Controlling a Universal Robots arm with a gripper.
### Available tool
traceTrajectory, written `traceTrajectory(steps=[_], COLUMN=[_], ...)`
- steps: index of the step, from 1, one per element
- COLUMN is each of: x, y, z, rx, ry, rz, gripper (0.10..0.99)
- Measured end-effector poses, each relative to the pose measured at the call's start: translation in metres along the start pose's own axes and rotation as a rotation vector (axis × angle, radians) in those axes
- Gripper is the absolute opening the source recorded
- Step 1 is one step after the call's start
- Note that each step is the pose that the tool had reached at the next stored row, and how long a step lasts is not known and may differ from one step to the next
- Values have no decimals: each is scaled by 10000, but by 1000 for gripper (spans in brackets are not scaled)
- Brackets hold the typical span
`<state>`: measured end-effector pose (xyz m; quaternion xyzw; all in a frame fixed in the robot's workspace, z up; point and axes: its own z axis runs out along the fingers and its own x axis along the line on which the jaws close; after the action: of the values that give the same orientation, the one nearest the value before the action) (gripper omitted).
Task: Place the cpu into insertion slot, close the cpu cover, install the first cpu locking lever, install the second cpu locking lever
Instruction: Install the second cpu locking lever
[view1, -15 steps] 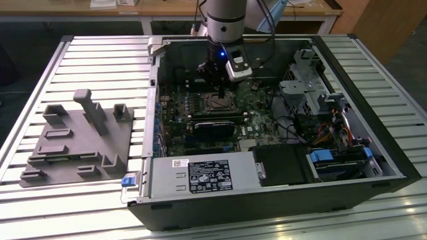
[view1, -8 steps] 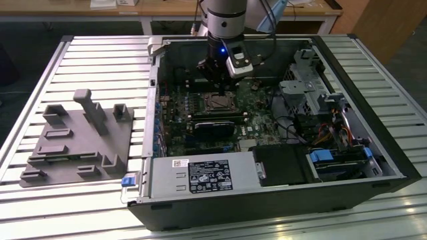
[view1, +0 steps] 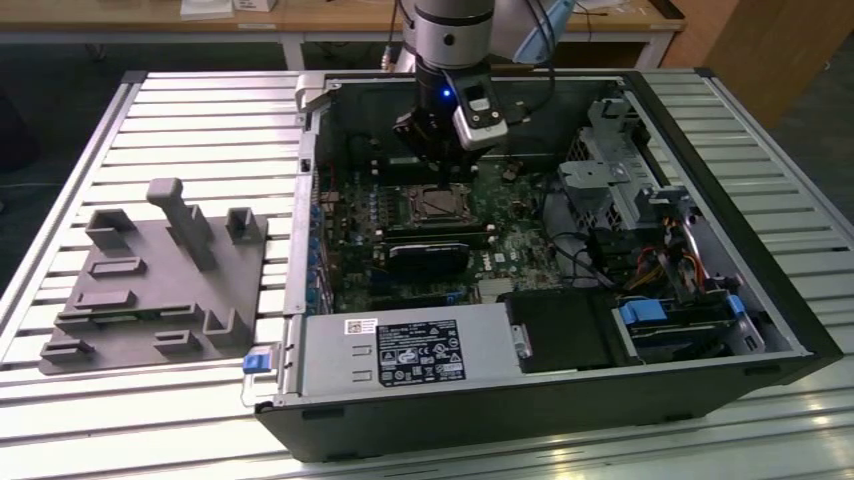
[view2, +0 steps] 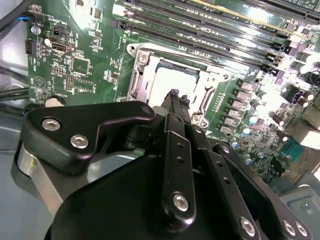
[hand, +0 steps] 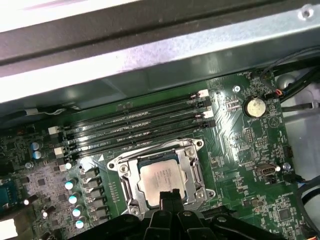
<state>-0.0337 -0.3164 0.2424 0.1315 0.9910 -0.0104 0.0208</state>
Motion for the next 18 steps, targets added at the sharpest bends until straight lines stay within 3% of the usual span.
traceTrajectory(steps=[7,18], x=[-15,-70], y=[-54,-262], z=[0,7], rx=[3,-16], ry=[1,6], rz=[0,1], gripper=[106,106])
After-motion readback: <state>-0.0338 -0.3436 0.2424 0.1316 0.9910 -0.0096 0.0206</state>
